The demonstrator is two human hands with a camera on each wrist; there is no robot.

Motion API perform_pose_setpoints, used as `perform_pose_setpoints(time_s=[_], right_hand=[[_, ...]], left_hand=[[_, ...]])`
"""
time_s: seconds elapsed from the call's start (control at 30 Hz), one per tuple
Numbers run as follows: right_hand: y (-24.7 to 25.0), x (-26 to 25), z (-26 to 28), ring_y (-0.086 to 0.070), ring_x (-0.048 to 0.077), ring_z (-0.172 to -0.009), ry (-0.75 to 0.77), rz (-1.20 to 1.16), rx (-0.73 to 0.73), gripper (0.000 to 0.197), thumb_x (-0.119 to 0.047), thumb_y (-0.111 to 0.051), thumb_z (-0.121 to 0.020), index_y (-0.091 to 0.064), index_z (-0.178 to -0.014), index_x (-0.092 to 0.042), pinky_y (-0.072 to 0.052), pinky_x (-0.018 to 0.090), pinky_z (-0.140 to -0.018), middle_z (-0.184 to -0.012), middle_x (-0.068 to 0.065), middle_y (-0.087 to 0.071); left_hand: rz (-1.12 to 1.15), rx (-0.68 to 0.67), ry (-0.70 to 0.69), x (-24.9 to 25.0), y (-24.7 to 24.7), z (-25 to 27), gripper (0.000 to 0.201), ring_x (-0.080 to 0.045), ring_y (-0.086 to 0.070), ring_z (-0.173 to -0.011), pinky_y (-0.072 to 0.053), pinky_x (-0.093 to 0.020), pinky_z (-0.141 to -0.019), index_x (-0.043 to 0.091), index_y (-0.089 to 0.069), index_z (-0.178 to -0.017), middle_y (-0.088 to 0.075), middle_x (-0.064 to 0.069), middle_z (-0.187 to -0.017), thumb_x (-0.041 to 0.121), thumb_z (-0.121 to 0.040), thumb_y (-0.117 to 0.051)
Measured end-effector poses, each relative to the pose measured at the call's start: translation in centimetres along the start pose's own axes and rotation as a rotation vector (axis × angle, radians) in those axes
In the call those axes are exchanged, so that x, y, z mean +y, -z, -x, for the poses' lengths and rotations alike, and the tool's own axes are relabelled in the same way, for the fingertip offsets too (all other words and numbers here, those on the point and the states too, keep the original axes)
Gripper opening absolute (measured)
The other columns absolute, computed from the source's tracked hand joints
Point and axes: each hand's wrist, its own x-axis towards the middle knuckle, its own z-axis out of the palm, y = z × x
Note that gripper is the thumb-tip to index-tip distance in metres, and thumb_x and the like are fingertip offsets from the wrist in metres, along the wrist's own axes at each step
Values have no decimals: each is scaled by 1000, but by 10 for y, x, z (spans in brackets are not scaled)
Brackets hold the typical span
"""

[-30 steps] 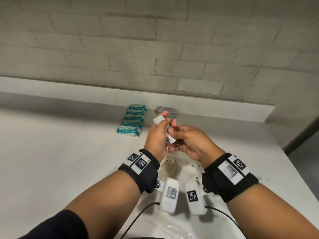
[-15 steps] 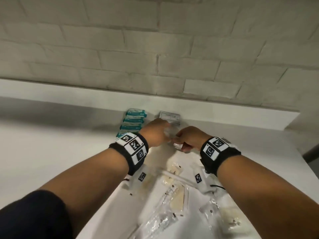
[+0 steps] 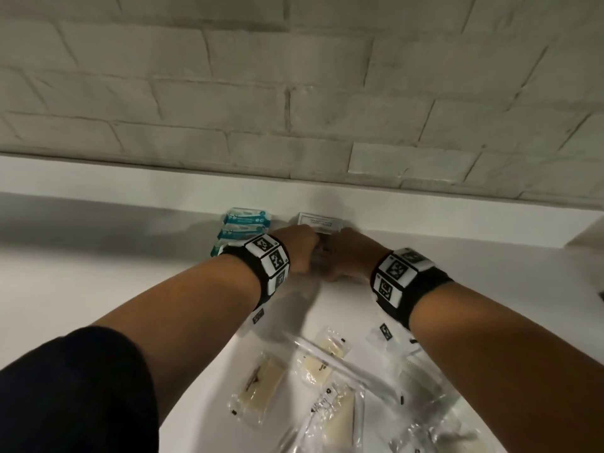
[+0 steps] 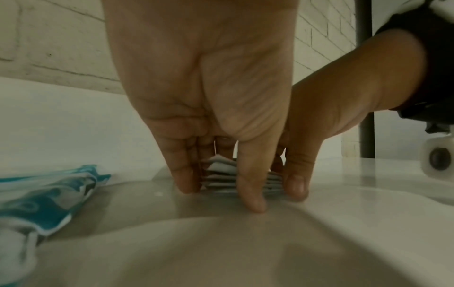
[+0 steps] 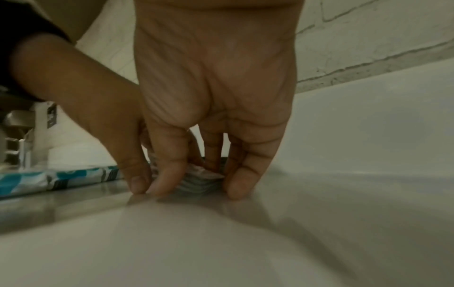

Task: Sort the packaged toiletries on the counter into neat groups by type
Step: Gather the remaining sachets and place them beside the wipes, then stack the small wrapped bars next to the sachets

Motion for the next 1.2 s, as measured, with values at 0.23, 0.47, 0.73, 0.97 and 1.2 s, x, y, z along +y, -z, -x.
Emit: perform_pose_setpoints(time_s=[0.23, 0.47, 0.73, 0.97, 1.2], right_hand=[[-5, 1, 1, -65, 26, -97, 1, 6, 31, 29, -20, -64, -80, -68, -105, -6, -50, 28, -79, -101, 12, -70], [1, 12, 31, -60, 24, -111, -87, -200, 84, 65, -28, -76, -68, -55, -129, -18, -50, 31, -91, -125, 7, -61], [-27, 5, 125, -55, 16, -87, -148, 38, -185, 41, -44, -68, -76, -51, -110, -27, -52, 35, -82, -108, -5, -54], [-35, -2, 175, -58, 11, -85, -78, 93, -291, 20, -28, -71, -80, -59, -97, -31, -54, 32, -77, -97, -11, -62], [-40, -49, 182, -52, 15, -110, 168, 78, -15, 43, -22, -60, -88, -54, -129, -33, -47, 33, -91, -123, -9, -55]], left_hand=[[-62, -70, 2, -1, 3, -11, 31, -27, -68, -86, -56, -33, -77, 7, -67, -99, -69, -11, -95, 23, -73, -75], [-67, 133, 70, -3, 3, 15, 64, -32, -58, -101, -51, -41, -84, 9, -50, -119, -54, -12, -116, 39, -69, -77], [45, -127, -118, 37, -21, 103, 42, -15, -54, -93, -45, -29, -81, 25, -58, -117, -53, 5, -105, 51, -85, -59], [233, -214, -95, 60, -36, 160, 23, -12, -61, -91, -48, -30, -83, 27, -67, -100, -67, 11, -98, 43, -88, -55], [-67, -143, 256, 42, -44, 201, 45, -20, -54, -88, -45, -31, -71, 14, -48, -116, -58, -1, -107, 38, -81, -65]])
